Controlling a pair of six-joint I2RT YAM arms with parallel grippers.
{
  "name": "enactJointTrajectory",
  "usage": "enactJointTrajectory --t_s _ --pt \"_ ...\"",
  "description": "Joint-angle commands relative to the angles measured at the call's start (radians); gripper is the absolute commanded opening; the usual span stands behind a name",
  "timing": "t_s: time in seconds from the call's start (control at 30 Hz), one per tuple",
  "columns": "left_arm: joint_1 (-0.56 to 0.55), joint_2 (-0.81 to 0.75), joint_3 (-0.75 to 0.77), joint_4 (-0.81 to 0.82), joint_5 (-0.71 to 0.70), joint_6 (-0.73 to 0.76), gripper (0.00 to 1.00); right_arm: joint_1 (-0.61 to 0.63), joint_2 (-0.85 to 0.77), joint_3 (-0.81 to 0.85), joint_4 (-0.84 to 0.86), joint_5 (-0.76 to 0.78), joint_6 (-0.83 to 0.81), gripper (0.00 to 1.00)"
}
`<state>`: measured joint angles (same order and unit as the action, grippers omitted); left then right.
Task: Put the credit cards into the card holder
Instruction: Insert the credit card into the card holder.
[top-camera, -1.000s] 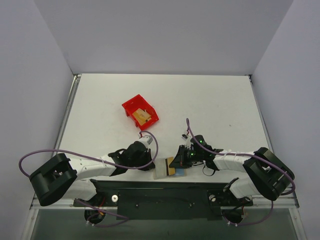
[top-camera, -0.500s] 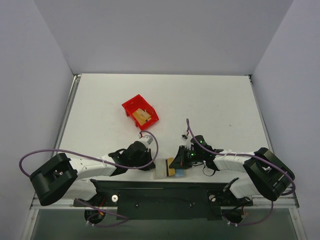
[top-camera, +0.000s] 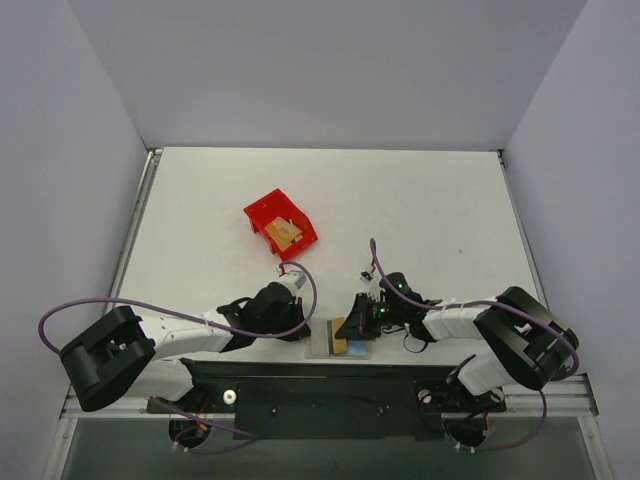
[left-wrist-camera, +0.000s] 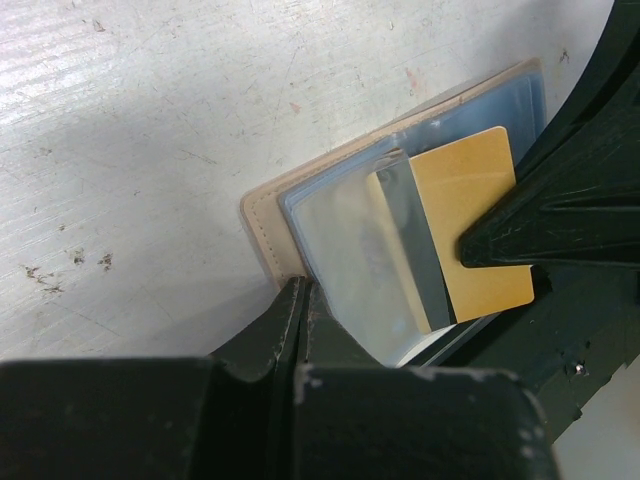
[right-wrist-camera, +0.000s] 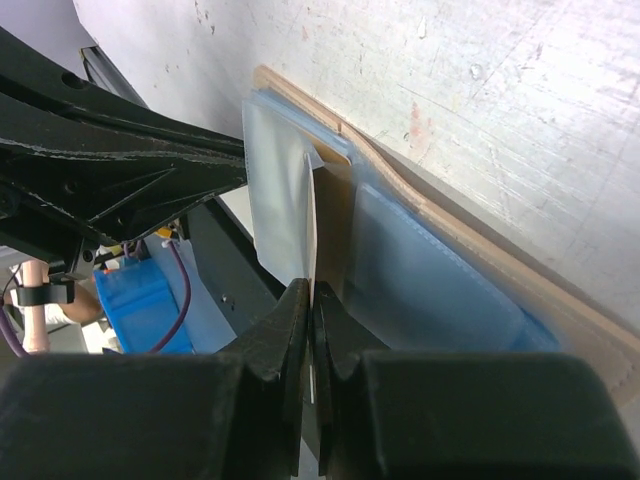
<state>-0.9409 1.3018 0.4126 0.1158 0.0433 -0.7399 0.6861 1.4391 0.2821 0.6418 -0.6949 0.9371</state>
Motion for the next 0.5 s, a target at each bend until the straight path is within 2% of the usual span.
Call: enactJointTrajectory --t_s 0.0,0.33,0.47 --pt "-0.006 0.017 0.008 -0.018 -0.008 0.013 0.0 0.026 0.026 0.002 0.076 -0.003 0.015 0.0" --pt "-0.006 0.017 0.009 -0.018 -0.005 0.016 0.0 0.082 0.027 0.005 0.085 0.113 0.043 0.0" --pt "-0.006 0.014 0.011 -0.016 -0.005 0.017 0.0 0.118 -0.008 0.015 0.03 0.198 0.042 0.0"
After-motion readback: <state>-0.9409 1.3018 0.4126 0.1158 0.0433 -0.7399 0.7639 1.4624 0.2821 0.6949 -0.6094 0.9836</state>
